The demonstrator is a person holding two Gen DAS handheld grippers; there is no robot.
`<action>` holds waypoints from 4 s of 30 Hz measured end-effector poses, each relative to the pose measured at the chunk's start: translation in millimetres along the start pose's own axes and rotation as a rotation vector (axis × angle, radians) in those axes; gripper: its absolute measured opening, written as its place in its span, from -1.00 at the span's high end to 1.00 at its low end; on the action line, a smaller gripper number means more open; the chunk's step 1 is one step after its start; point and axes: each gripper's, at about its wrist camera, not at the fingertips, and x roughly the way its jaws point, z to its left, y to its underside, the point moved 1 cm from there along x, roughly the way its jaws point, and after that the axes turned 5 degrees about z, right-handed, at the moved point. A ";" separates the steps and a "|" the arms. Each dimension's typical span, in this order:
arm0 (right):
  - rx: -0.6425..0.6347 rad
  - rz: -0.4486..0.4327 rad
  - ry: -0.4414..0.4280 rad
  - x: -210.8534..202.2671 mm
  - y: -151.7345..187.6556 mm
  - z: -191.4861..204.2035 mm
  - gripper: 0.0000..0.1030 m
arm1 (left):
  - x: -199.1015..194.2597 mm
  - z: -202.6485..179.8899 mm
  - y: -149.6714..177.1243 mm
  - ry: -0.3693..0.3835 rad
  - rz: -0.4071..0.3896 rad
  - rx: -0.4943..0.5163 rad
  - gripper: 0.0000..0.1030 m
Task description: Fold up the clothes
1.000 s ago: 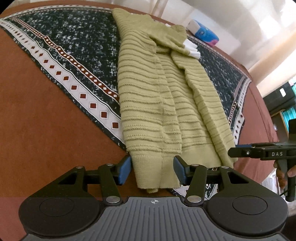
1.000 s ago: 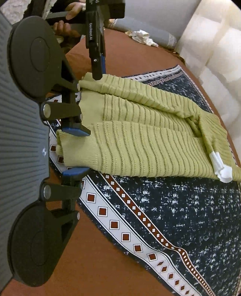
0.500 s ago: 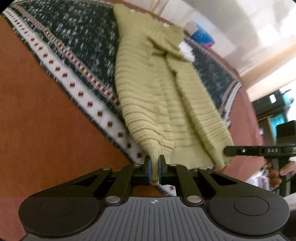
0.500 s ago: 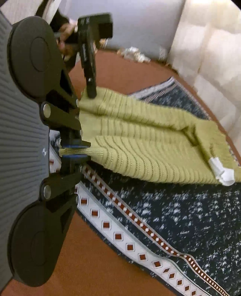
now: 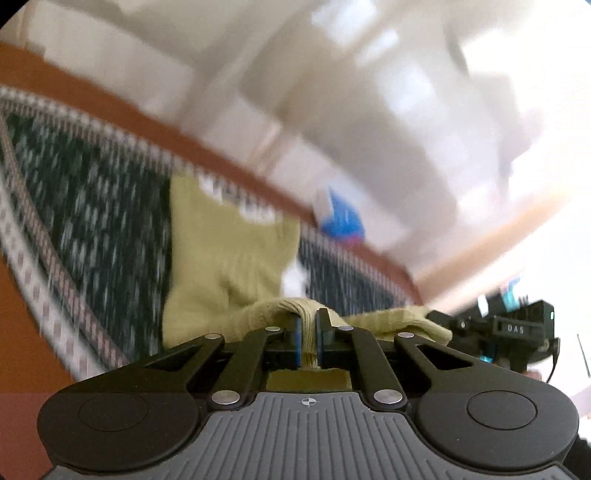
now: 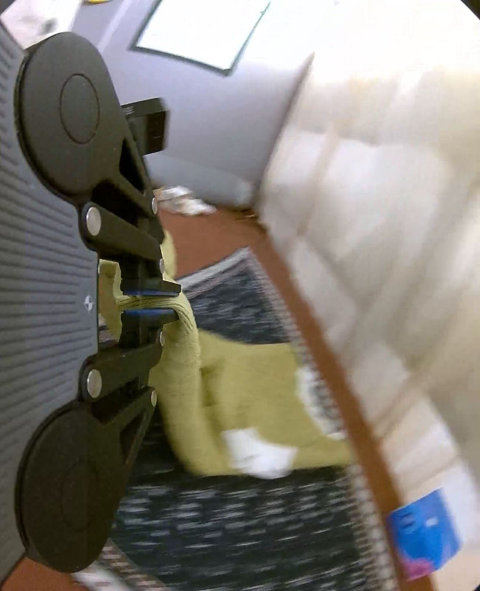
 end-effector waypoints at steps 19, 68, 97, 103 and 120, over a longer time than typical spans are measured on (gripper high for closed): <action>0.278 -0.074 0.171 118.6 -160.3 -123.2 0.86 | 138.0 90.5 -129.4 -0.159 -0.067 -0.180 0.94; -0.101 0.067 0.511 165.8 -156.7 -112.4 0.84 | 182.4 99.6 -137.8 -0.383 0.111 0.186 0.78; -0.181 0.052 0.507 165.8 -180.5 -134.3 -0.11 | 187.9 117.6 -151.7 -0.303 0.122 0.204 -0.24; -0.186 0.111 0.456 178.6 -182.9 -143.8 -0.05 | 197.6 120.5 -155.3 -0.261 0.179 0.235 -0.31; -0.072 0.102 0.332 171.2 -179.7 -144.8 0.53 | 194.4 98.2 -151.5 -0.285 0.166 0.340 0.75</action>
